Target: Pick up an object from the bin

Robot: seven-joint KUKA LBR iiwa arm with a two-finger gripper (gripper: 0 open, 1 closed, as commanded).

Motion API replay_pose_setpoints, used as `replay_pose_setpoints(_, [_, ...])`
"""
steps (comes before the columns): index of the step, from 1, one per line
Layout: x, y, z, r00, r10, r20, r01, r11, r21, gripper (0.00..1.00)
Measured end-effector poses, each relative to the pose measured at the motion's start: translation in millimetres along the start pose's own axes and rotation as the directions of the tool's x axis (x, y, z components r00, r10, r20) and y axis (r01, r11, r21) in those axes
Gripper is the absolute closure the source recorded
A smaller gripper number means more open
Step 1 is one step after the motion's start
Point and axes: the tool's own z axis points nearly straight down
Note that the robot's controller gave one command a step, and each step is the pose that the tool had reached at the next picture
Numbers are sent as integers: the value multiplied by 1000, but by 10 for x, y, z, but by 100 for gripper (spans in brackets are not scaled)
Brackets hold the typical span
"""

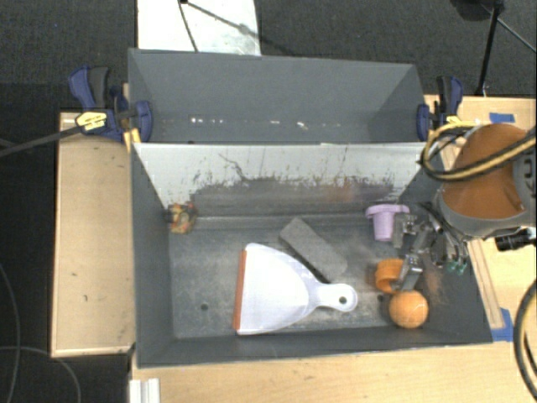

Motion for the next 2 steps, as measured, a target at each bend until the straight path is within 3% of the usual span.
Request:
replay_pose_setpoints(1, [-283, -6, -501, 998, 62, 6, -62, 998, 3, 100])
replay_pose_setpoints(2, [-283, -6, -501, 998, 61, 6, -61, 998, 3, 100])
